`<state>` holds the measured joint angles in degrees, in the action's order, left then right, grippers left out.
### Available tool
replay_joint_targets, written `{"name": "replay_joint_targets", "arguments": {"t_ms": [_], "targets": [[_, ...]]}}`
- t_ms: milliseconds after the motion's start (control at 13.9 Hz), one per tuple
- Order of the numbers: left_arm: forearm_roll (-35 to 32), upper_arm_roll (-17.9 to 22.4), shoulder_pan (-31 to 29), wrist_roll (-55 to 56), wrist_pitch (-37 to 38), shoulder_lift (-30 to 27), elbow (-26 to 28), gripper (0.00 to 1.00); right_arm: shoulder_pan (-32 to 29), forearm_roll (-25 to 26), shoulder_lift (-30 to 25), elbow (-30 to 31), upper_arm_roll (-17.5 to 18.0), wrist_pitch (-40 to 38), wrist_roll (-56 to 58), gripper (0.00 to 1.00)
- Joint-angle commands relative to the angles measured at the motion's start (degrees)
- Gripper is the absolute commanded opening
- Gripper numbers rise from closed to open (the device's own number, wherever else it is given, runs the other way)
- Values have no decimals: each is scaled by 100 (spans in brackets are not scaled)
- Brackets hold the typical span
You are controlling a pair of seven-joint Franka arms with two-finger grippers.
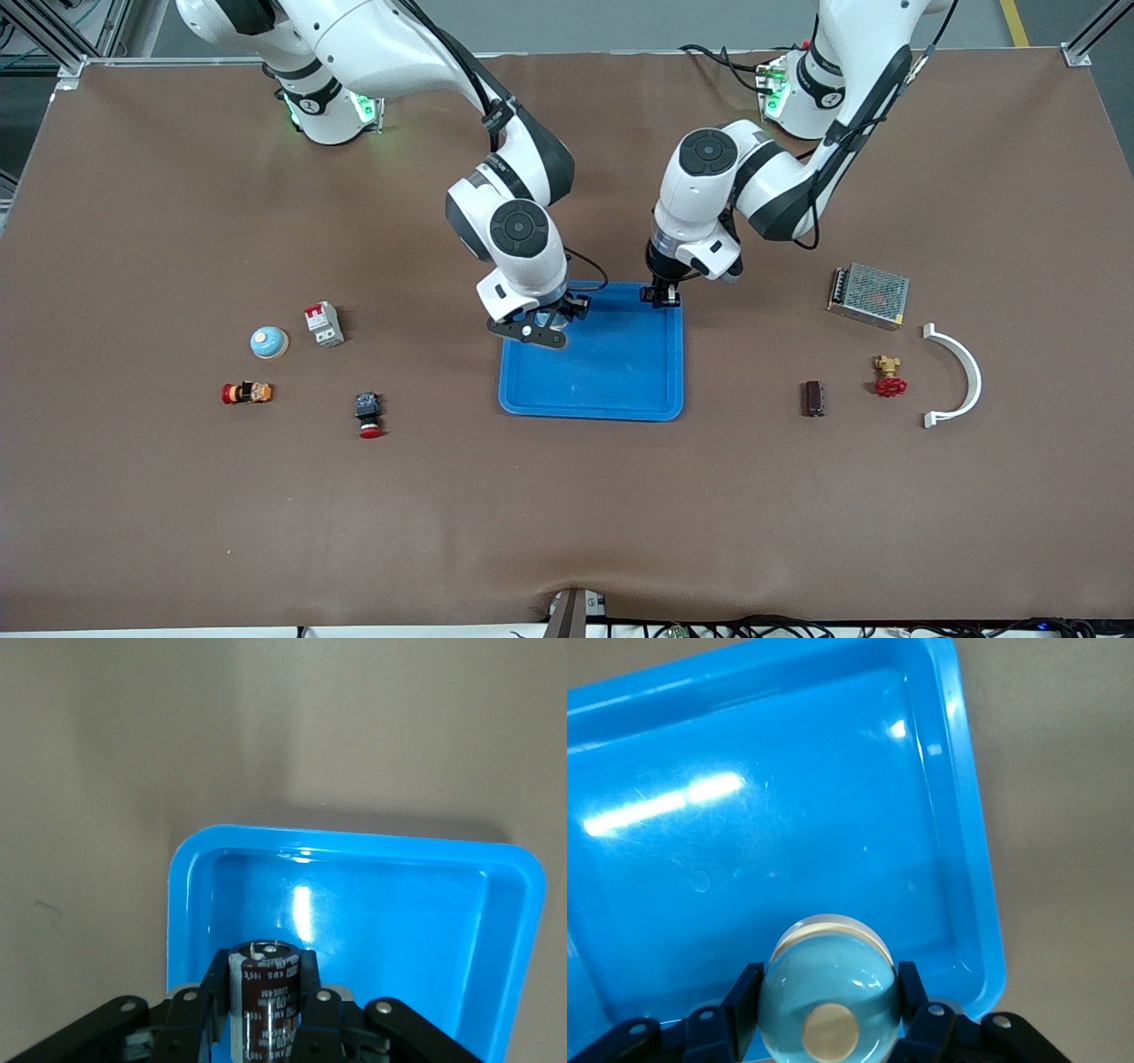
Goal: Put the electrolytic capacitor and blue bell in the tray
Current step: 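Lower the bell and capacitor into the tray and open both grippers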
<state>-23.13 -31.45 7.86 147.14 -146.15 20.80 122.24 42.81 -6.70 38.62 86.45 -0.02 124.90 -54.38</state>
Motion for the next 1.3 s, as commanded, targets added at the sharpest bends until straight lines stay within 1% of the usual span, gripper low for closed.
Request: {"name": "replay_joint_targets", "arguments": {"t_ms": [0, 72, 360, 504, 720, 1007, 1223], "targets": [[-463, -19, 136, 569, -142, 318, -122, 0, 105, -42, -100, 485, -77, 516, -73, 54], [-630, -10, 163, 700, -142, 458, -209, 0, 114, -34, -92, 582, -77, 640, -73, 54], [-1526, -10, 164, 1412, -142, 942, -517, 0, 201, -7, -48, 618, -104, 729, -125, 54], [-1817, 7, 172, 1545, -133, 1170, -649, 0, 219, 10, -21, 618, -113, 773, -152, 54], [-2046, 34, 172, 1589, -125, 1434, -833, 0, 219, 54, 40, 627, -121, 896, -160, 54], [-2345, 34, 164, 1703, -116, 1593, -921, 0, 219, 54, 146, 627, -121, 1010, -160, 54], [-2512, 191, 251, 1817, -116, 1655, -948, 0, 219, 54, 207, 627, -121, 1089, -169, 54]]}}
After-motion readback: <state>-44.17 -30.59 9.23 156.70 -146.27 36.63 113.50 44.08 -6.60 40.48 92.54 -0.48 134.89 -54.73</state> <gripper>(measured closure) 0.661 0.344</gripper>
